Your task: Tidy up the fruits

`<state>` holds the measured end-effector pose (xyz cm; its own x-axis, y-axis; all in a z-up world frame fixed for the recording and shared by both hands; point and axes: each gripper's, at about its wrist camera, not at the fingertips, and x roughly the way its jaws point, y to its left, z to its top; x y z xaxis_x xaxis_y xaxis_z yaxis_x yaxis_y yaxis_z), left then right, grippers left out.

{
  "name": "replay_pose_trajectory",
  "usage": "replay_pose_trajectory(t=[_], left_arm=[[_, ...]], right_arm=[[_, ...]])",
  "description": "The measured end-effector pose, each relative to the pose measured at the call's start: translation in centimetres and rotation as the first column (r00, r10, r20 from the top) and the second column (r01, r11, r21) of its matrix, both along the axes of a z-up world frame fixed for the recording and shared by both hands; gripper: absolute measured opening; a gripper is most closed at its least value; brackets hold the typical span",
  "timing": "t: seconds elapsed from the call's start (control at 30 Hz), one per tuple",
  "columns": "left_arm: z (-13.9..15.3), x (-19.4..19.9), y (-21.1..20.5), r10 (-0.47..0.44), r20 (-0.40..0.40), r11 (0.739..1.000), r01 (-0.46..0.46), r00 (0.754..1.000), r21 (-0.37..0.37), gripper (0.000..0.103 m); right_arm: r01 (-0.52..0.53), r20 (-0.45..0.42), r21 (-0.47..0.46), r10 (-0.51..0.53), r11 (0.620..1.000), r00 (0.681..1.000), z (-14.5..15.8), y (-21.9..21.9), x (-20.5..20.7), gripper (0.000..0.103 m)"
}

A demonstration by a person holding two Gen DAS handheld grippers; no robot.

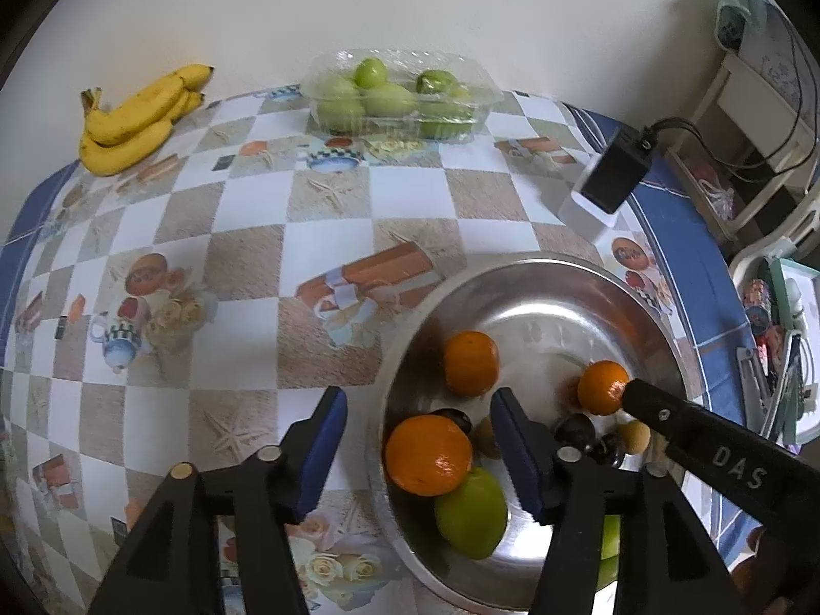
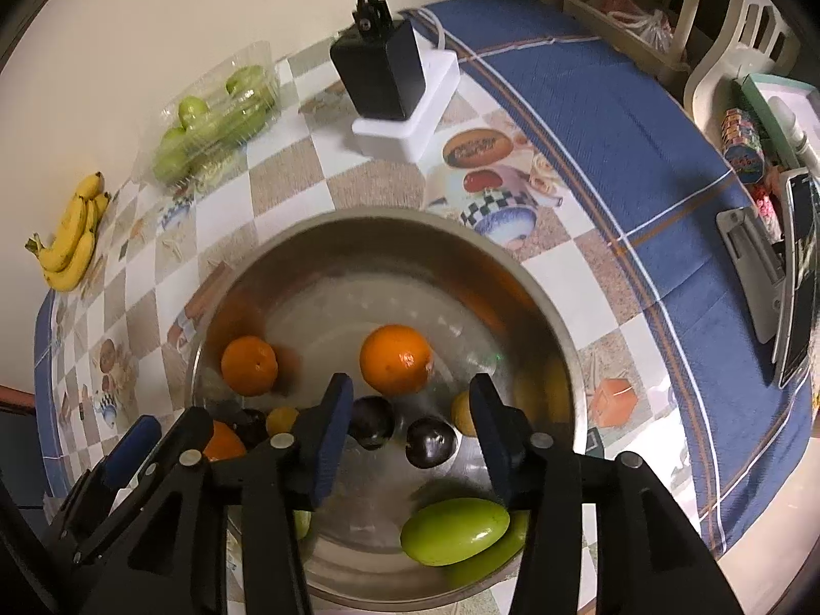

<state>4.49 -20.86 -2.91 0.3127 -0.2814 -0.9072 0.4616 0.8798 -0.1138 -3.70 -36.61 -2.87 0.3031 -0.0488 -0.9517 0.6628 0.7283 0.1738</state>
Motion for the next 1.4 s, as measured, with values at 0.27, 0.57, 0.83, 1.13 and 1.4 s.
replay_pose_trajectory(t=[0.27,0.57,0.83,1.13,1.4], left_arm=[[0.1,1.2,1.7,0.078,0.024,0.996,-0.079,0.997,0.039,0.079],[-0.8,2.4,3.8,0.175,0.044,0.979,-0.178,0.984,0.103,0.103],[-1.8,3.2,5.1,0.225,0.049,0.964,-0.229,0.973,0.135,0.103],[-2.3,3.7,6.0,0.252,0.043,0.958,-0.255,0.967,0.129,0.103],[-2.3,4.1,6.5,0.257,0.06,0.955,-0.263,0.964,0.139,0.103]], right_arm=[[-0.011,0.02,-0.022,0.011,1.0,1.0,0.8,0.2,0.1,0.053],[-0.047,0.007,-0.035,0.047,0.998,0.999,0.2,0.8,0.8,0.073],[-0.08,0.003,-0.056,0.08,0.995,0.997,-0.4,1.4,1.4,0.083],[-0.104,0.03,-0.093,0.107,0.99,0.994,-0.1,1.9,1.8,0.096],[-0.14,0.047,-0.134,0.148,0.981,0.988,0.4,2.8,2.4,0.103]])
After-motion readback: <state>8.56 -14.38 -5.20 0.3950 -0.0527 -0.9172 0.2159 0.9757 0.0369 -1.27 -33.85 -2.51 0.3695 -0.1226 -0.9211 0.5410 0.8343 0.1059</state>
